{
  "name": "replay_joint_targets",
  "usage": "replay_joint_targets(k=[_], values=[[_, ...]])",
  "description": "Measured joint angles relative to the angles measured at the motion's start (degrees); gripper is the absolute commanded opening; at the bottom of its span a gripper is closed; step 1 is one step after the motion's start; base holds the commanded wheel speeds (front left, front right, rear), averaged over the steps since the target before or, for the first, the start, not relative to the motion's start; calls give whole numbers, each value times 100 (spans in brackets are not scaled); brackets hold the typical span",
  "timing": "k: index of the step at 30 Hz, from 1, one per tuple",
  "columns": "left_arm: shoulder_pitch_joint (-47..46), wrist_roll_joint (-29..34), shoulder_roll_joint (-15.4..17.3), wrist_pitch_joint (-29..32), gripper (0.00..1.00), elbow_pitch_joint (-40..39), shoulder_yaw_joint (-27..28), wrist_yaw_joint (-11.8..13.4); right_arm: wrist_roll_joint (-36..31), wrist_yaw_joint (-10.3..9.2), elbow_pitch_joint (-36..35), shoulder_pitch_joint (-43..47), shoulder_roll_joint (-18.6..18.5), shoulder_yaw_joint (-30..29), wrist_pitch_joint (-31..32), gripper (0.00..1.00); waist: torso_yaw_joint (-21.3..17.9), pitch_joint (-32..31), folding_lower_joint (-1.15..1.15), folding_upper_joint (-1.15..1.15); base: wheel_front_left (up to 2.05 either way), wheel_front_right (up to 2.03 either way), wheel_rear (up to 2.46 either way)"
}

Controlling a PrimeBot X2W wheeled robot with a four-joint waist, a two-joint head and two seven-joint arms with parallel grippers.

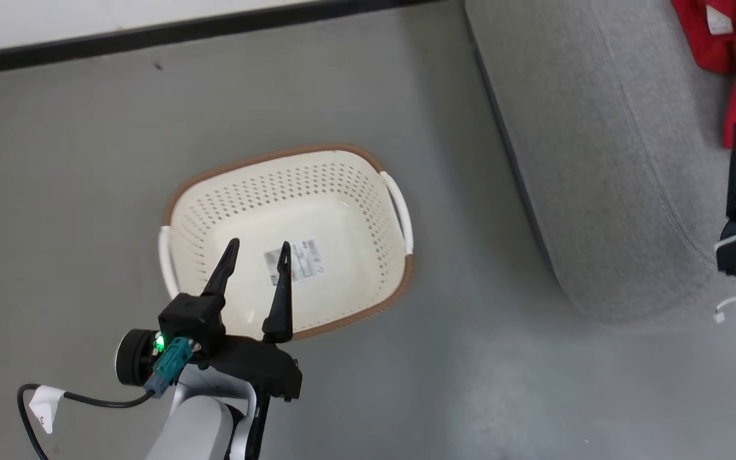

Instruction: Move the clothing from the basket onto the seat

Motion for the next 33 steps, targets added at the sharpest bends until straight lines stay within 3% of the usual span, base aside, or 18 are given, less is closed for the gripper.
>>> replay_joint_targets(k=[20,33], values=[[446,-333,-92,-544,100,995,345,-8,-632,0,-402,1630,433,129,1,100,1550,-1436,1,1,0,0,0],[621,-387,18,-626,100,1179,666,-8,-917,0,-601,1927,850,258,1,100,1948,-1930,1,1,0,0,0]])
